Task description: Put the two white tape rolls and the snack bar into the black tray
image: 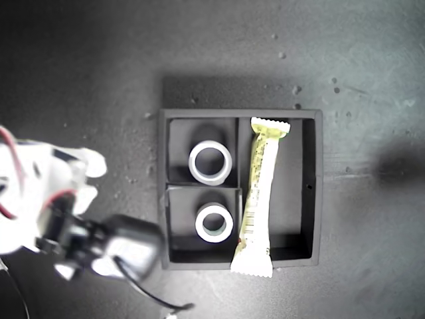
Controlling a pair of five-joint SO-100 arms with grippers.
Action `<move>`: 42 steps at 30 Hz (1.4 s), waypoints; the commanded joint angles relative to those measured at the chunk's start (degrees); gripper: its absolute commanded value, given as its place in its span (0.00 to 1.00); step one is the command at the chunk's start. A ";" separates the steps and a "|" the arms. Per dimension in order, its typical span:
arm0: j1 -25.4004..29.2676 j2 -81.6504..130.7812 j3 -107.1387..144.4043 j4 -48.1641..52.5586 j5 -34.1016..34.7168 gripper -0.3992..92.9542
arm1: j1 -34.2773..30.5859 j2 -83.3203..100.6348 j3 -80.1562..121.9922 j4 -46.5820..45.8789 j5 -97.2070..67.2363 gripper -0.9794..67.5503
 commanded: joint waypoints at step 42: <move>-7.03 65.21 77.17 -7.38 -12.57 0.01 | 7.56 6.15 31.73 -4.31 11.16 0.01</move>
